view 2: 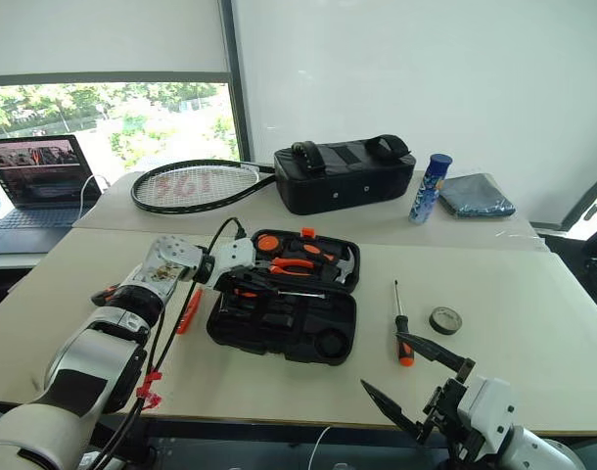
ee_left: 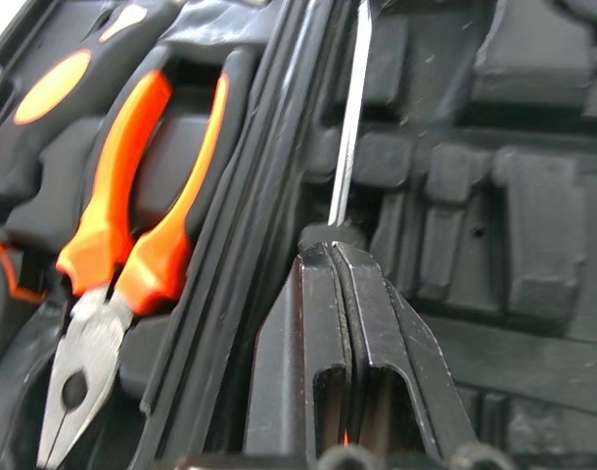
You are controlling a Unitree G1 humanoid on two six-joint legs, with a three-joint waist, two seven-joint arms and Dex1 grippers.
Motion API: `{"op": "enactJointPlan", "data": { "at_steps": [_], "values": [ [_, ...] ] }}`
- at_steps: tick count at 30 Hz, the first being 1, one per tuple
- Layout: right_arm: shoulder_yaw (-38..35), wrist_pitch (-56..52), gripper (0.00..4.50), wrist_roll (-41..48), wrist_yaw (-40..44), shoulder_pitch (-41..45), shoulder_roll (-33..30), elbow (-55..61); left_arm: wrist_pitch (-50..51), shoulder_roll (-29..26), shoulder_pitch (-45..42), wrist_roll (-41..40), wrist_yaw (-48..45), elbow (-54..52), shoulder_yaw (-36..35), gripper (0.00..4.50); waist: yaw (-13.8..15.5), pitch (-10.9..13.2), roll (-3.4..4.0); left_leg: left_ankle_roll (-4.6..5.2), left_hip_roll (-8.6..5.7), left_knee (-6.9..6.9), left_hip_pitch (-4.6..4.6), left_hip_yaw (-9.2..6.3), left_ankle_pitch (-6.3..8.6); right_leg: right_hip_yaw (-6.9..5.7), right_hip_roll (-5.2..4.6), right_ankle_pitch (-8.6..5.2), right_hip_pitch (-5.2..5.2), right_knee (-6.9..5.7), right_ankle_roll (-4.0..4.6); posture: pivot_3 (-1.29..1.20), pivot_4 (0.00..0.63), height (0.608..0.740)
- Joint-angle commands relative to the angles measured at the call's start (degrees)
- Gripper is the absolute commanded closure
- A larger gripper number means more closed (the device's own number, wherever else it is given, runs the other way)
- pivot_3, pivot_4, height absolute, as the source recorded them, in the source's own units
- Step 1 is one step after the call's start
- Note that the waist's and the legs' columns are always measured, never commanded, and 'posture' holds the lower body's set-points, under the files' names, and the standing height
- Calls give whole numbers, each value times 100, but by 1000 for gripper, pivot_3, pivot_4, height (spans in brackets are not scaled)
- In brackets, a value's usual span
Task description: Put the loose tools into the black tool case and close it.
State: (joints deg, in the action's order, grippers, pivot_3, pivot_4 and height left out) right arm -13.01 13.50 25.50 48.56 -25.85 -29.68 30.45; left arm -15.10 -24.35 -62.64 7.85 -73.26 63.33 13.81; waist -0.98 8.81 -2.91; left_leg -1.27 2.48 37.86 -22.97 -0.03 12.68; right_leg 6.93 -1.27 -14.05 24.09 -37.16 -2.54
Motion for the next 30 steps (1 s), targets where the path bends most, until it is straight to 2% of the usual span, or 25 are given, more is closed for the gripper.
{"op": "enactJointPlan", "data": {
  "at_steps": [1,7,16,22,25,30],
  "values": [
    [-80,219,0,36,25,-20,18,111,74,48,-108,149,298,62,35,4418,-3,0,1,0,0,0,2,0,0,0,0,0,-2,0,0,0,150,740],
    [-76,284,0,30,30,-25,15,65,119,33,33,316,36,3,201,4418,-4,-2,2,0,0,0,7,1,0,1,0,0,-6,-1,-1,0,150,740],
    [14,313,0,-61,-18,137,52,-77,297,155,254,653,359,28,473,4418,-6,-21,28,0,-1,0,25,1,0,1,0,-1,-26,-1,-2,0,150,740],
    [63,313,0,-113,-43,281,67,-174,183,136,514,871,401,-160,724,4418,-15,-38,38,5,0,-2,95,3,6,3,-1,-12,-101,8,-7,0,150,740],
    [79,281,0,-129,-71,367,75,-191,400,273,481,514,747,-270,309,4418,-14,-49,51,5,0,-2,99,3,6,2,-1,-14,-105,8,-6,0,150,740],
    [-75,194,0,28,-66,449,18,-270,31,-104,576,-164,279,-791,-283,4418,-15,-48,51,5,-2,-2,91,3,6,4,-2,-14,-98,8,-7,0,150,740]
  ]
}}
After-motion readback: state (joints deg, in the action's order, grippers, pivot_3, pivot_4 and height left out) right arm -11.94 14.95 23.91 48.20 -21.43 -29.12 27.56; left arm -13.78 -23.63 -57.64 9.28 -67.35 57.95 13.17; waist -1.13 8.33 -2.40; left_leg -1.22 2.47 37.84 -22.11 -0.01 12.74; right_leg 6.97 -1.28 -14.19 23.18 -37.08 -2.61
